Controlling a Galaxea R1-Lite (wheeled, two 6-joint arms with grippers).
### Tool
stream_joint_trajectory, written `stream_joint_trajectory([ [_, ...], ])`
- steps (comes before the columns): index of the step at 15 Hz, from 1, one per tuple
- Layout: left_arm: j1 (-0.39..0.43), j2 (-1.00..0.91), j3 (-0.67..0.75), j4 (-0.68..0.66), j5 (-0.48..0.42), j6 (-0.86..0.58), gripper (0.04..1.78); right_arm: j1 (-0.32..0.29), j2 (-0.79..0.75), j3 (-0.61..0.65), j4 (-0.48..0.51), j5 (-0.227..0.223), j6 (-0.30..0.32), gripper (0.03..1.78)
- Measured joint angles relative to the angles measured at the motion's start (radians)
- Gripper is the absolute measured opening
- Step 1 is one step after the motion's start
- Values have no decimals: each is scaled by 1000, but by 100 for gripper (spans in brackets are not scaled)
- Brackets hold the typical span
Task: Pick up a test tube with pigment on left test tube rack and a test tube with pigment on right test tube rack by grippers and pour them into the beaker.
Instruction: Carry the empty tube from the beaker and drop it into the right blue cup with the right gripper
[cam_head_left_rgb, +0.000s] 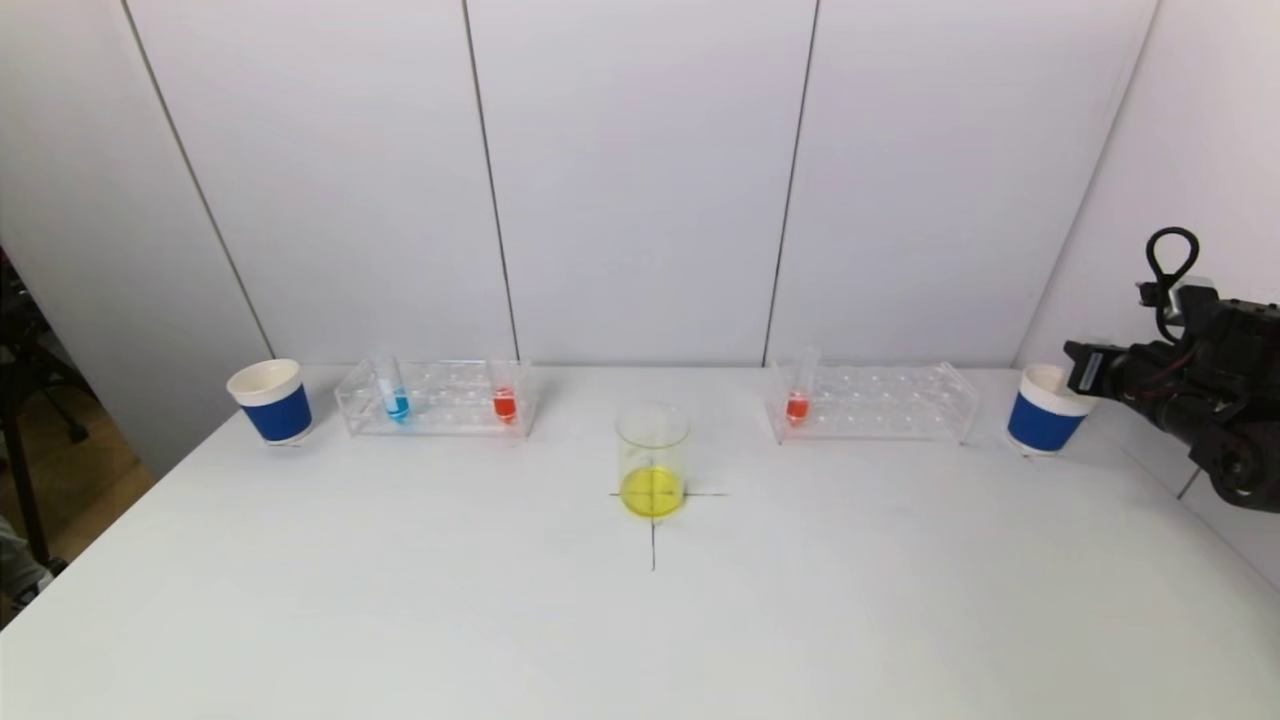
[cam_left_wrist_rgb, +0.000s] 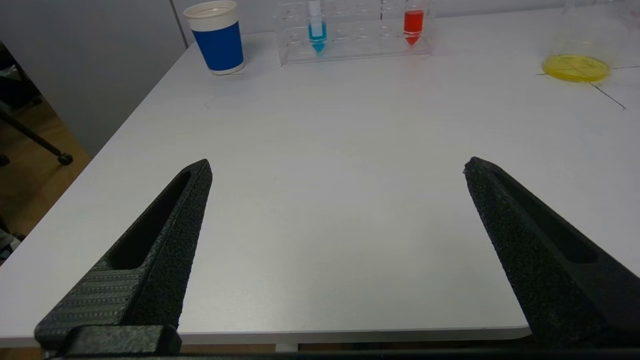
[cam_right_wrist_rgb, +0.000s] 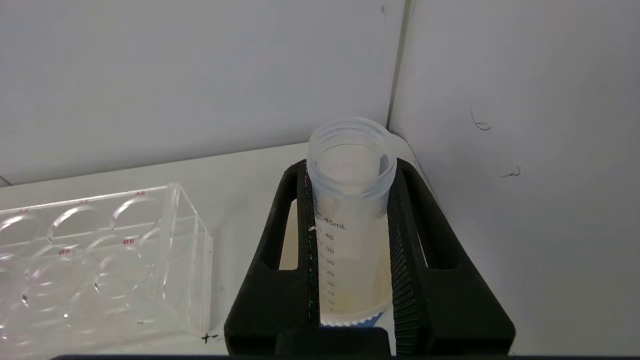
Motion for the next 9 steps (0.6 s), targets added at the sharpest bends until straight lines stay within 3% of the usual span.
stream_joint_trajectory([
  [9,0,0,0,0,0,0,176,7,3,5,0,-1,1,46],
])
